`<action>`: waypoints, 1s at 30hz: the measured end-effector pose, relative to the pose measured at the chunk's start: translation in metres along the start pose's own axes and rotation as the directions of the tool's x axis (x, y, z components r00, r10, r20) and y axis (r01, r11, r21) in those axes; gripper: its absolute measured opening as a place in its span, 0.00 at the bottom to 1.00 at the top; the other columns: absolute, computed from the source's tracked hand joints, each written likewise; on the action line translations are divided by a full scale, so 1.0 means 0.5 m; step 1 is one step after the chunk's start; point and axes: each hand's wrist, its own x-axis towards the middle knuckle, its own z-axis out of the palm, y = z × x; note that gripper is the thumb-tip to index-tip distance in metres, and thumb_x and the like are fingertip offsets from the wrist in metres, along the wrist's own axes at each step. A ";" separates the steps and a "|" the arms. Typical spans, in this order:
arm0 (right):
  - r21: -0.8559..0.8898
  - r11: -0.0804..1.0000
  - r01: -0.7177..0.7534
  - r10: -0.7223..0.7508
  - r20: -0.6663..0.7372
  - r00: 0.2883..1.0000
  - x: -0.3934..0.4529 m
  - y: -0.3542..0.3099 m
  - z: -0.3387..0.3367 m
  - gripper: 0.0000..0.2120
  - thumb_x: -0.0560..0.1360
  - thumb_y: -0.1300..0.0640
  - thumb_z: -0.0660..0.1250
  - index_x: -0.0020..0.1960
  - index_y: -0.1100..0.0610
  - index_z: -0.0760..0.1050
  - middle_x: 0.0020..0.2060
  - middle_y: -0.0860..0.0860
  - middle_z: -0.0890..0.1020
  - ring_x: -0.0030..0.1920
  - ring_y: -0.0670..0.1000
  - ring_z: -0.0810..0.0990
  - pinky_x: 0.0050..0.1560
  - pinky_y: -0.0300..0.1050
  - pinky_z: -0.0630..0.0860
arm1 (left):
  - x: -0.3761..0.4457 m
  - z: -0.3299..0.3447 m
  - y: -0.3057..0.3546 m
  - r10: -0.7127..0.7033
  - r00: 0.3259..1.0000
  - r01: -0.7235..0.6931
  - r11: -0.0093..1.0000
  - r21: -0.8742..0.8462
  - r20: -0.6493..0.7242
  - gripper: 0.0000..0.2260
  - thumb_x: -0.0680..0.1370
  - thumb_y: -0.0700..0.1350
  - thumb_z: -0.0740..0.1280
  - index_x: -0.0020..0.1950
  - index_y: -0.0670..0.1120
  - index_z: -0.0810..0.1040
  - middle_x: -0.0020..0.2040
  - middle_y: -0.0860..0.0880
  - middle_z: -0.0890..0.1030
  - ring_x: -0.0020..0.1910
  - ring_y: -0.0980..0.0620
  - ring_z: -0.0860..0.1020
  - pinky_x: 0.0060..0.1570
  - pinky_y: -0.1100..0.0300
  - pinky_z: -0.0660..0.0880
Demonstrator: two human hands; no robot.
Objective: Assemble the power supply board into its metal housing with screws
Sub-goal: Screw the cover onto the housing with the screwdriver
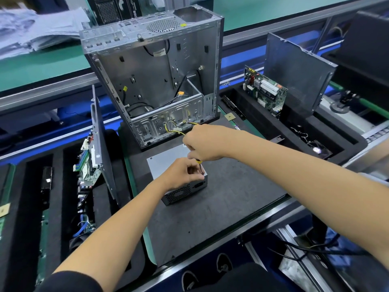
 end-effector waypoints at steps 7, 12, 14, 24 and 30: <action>0.052 0.996 0.069 -0.075 0.115 0.991 -0.002 -0.015 -0.028 0.07 0.73 0.62 0.63 0.51 0.59 0.72 0.50 0.55 0.75 0.45 0.54 0.76 0.35 0.43 0.68 | 0.002 -0.004 0.007 0.002 1.000 -0.002 0.999 0.032 0.022 0.05 0.72 0.41 0.74 0.42 0.45 0.79 0.31 0.57 0.74 0.30 0.61 0.70 0.35 0.69 0.68; -0.145 0.989 -0.001 0.001 -0.006 1.000 0.013 -0.026 -0.026 0.14 0.77 0.58 0.62 0.35 0.57 0.62 0.33 0.52 0.66 0.32 0.53 0.70 0.32 0.44 0.66 | 0.004 -0.005 0.008 -0.008 0.999 0.006 0.999 0.040 0.036 0.05 0.73 0.41 0.73 0.43 0.40 0.80 0.32 0.54 0.75 0.31 0.61 0.70 0.36 0.68 0.69; -0.208 0.978 -0.027 0.027 -0.003 1.000 0.015 -0.027 -0.024 0.14 0.80 0.55 0.57 0.37 0.57 0.63 0.33 0.52 0.66 0.34 0.54 0.69 0.33 0.45 0.64 | 0.006 -0.007 0.007 -0.014 0.999 0.012 0.999 0.033 0.045 0.05 0.73 0.41 0.73 0.42 0.41 0.79 0.32 0.54 0.75 0.30 0.61 0.70 0.35 0.69 0.69; -0.122 0.992 -0.031 0.039 0.069 0.997 0.004 -0.028 -0.039 0.03 0.71 0.65 0.61 0.40 0.62 0.72 0.40 0.58 0.77 0.36 0.53 0.74 0.29 0.41 0.65 | 0.007 -0.003 0.006 -0.028 0.999 0.028 1.000 -0.009 0.042 0.04 0.72 0.39 0.73 0.40 0.42 0.79 0.29 0.57 0.73 0.28 0.63 0.69 0.33 0.72 0.66; -0.212 0.975 -0.064 0.092 0.126 0.988 0.007 -0.027 -0.036 0.05 0.79 0.60 0.57 0.50 0.59 0.71 0.41 0.54 0.70 0.35 0.54 0.70 0.30 0.45 0.64 | 0.009 -0.004 0.010 -0.034 0.998 0.035 0.999 -0.008 0.058 0.04 0.72 0.38 0.72 0.41 0.40 0.78 0.31 0.55 0.74 0.29 0.61 0.69 0.34 0.70 0.67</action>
